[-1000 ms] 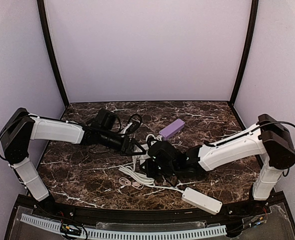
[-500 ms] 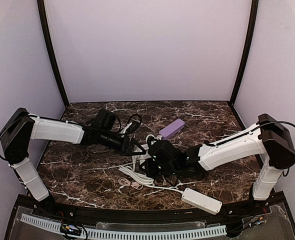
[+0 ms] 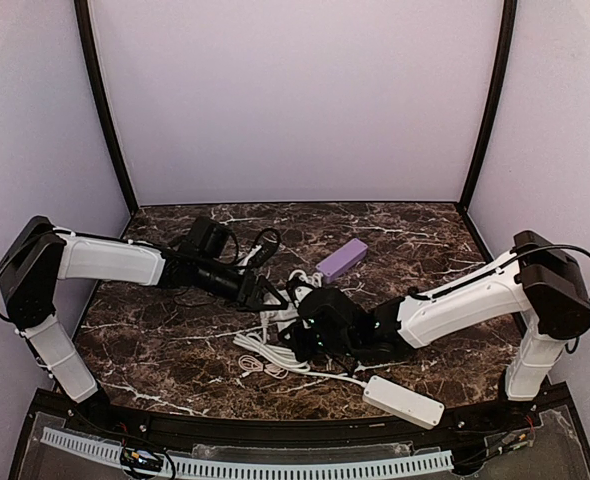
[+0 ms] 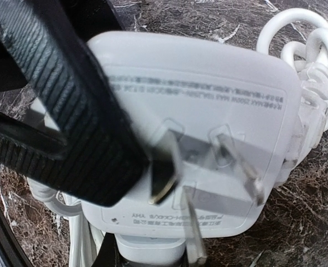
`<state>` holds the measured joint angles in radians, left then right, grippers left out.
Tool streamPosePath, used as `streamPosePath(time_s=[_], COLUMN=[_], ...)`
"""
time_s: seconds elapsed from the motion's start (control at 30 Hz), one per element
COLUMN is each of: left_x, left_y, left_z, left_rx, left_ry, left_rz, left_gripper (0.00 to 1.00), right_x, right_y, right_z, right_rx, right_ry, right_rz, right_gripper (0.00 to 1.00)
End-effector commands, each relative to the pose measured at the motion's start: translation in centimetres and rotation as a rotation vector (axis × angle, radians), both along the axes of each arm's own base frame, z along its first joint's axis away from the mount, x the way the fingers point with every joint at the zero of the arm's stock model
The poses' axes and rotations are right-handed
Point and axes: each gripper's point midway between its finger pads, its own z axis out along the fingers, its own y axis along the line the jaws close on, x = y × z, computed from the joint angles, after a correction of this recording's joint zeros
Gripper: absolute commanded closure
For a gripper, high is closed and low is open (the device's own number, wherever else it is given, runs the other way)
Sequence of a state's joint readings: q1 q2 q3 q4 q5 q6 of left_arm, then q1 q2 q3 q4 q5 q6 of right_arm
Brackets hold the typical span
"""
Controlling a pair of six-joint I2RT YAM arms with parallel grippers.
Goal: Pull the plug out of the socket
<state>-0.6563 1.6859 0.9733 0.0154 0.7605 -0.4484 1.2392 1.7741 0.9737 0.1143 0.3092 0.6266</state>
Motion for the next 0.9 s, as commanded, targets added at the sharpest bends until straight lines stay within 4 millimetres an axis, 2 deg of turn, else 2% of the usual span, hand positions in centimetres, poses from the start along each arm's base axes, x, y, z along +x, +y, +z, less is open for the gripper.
streamPosePath(time_s=[0.0,0.13,0.3,0.6,0.73,0.87], left_x=[3.0,3.2,3.3,3.6,3.6,3.7], left_y=[2.6,2.7,2.9,3.4,3.4,3.5], left_z=[0.3,0.4,0.5,0.8,0.8,0.9], left_rx=[0.052,0.052,0.055,0.064,0.065,0.065], left_ry=[-0.059,-0.062,-0.070,-0.100,-0.101,-0.102], left_rz=[0.115,0.121,0.130,0.151,0.152,0.156], left_gripper=[0.96,0.96,0.96,0.96,0.96,0.96], right_x=[-1.1,-1.0,-0.3,1.2,1.4,1.4], right_y=[1.3,0.8,-0.2,-2.7,-3.5,-3.5], right_z=[2.9,3.0,2.6,1.0,0.2,0.1], right_rx=[0.049,0.050,0.030,0.065,0.064,0.059], right_ry=[-0.123,-0.125,-0.088,0.104,0.167,0.165], right_rz=[0.079,0.062,-0.037,-0.225,-0.255,-0.246], right_gripper=[1.00,1.00,1.00,1.00,1.00,1.00])
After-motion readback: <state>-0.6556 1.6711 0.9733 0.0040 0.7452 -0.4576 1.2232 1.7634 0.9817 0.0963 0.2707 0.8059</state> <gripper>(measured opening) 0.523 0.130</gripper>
